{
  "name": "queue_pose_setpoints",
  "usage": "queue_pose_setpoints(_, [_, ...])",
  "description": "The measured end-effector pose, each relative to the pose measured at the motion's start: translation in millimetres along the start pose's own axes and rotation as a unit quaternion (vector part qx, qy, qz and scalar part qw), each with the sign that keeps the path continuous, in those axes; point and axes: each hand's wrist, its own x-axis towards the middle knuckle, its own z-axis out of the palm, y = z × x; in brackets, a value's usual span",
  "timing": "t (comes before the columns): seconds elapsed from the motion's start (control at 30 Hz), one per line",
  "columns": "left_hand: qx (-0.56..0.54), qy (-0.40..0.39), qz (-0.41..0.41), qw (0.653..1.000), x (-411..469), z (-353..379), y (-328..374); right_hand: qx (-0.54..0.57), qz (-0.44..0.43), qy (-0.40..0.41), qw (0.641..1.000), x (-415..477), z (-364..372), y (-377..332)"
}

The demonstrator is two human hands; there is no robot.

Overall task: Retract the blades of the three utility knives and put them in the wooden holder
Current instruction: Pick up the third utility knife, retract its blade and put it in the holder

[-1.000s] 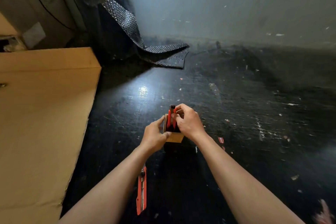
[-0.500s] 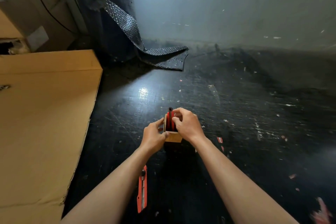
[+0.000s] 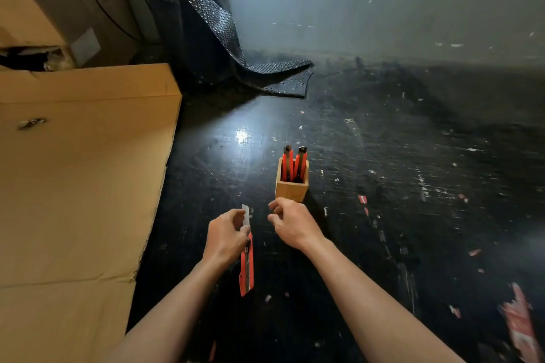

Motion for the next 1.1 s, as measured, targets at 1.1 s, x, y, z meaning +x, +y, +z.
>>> queue_pose_setpoints(1.1, [-0.272, -0.058, 0.011, 0.960, -8, -43, 65, 0.253, -0.018, 0.056, 0.966, -36, -33, -31])
